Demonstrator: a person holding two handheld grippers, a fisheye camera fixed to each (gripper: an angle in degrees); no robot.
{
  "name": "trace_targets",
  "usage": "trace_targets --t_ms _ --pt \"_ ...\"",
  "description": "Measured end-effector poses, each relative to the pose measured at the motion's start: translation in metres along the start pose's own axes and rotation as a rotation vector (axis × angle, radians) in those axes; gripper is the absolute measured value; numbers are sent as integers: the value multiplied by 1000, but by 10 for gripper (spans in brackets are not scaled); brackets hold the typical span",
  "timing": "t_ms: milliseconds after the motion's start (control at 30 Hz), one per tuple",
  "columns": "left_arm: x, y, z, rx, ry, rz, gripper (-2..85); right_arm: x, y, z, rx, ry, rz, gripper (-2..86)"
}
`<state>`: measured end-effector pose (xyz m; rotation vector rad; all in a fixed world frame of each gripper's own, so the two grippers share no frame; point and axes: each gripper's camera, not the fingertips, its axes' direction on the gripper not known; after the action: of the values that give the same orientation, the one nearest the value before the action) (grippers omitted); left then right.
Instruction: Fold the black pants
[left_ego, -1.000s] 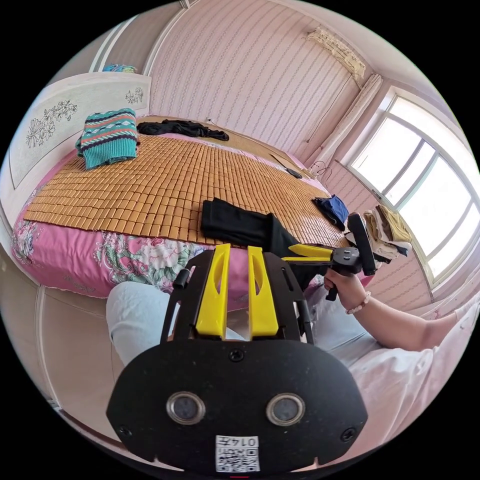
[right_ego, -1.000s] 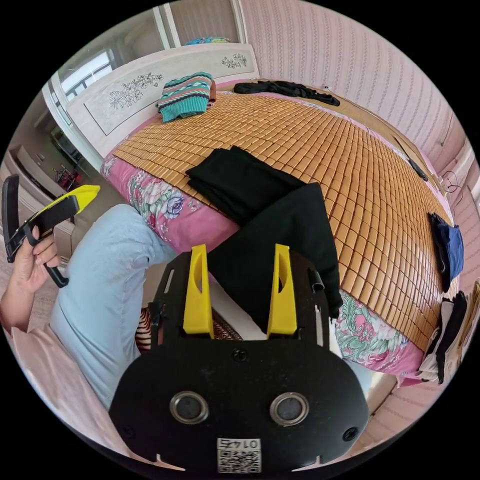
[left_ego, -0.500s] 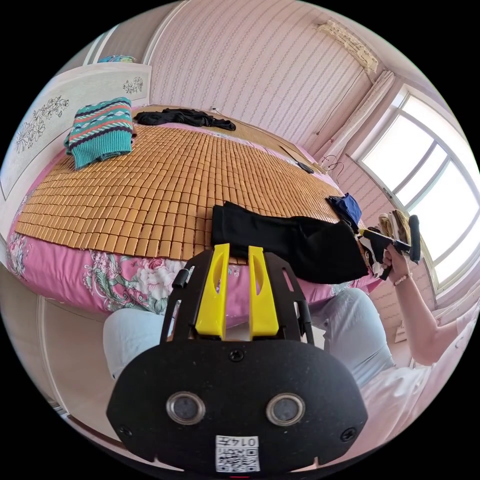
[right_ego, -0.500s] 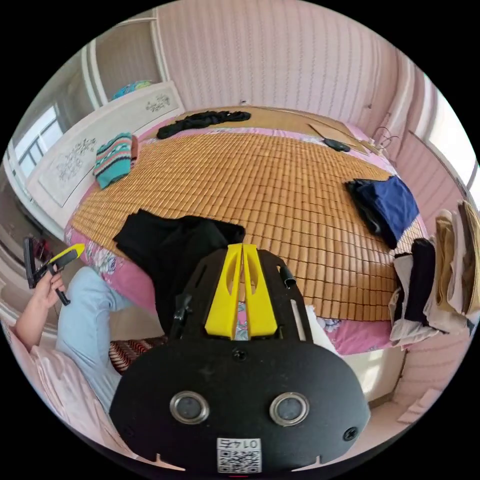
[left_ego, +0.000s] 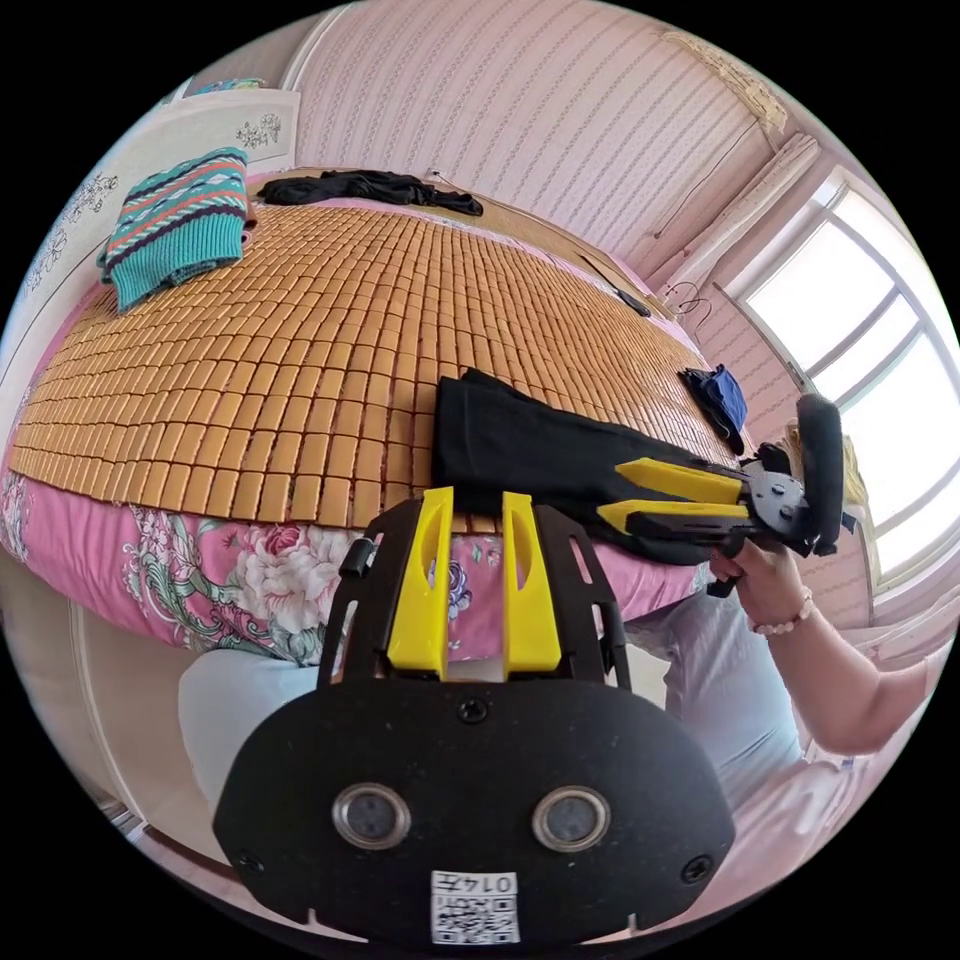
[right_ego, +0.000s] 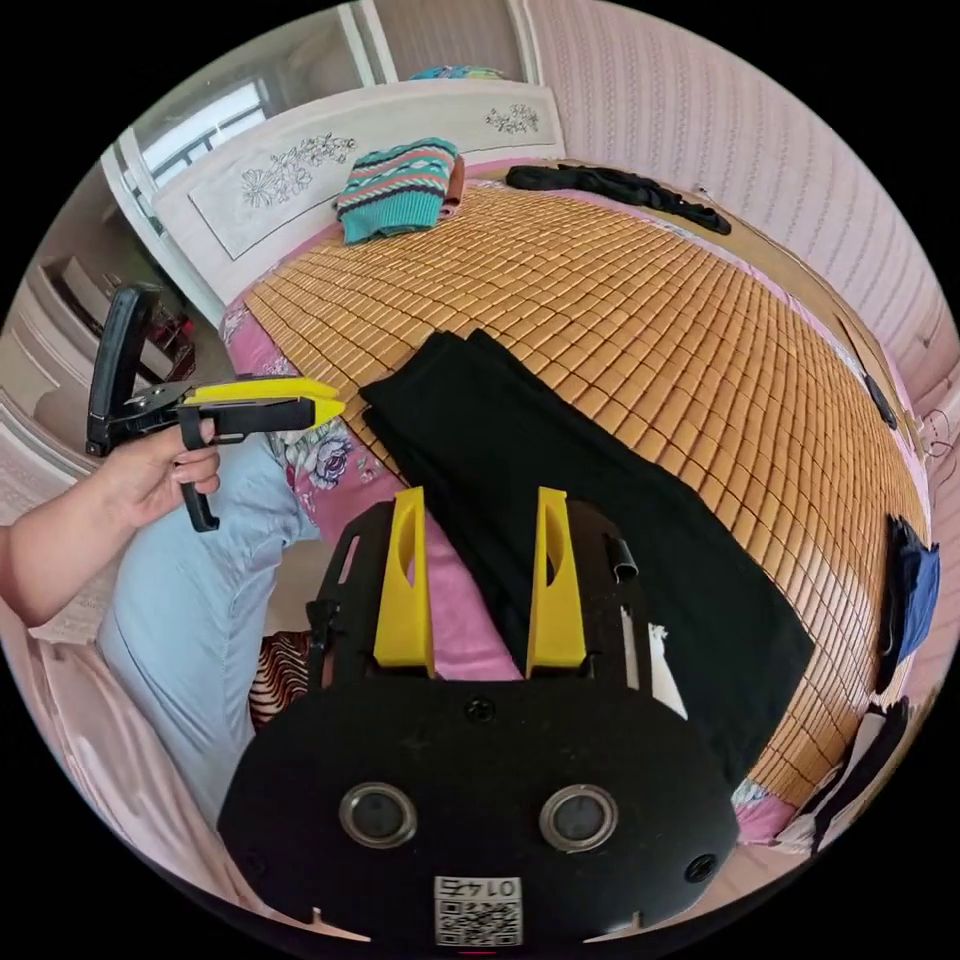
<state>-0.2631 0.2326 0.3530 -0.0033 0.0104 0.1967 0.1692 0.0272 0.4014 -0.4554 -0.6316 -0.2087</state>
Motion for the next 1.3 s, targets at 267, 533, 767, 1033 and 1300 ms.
trace_targets --t_ms 267,533,767,1033,1300 --pt "9 3 -2 -4 2 -6 80 49 30 -26 123 -172 181 19" --pt "34 -34 9 26 -12 62 80 113 176 -179 506 268 563 24" --pt "77 -98 63 -45 -146 149 123 145 295 -249 552 522 934 66" --pt "111 -77 67 -80 -224 335 68 123 275 -219 511 377 811 74" --pt "136 22 -30 87 -17 519 61 87 159 -157 393 131 418 73"
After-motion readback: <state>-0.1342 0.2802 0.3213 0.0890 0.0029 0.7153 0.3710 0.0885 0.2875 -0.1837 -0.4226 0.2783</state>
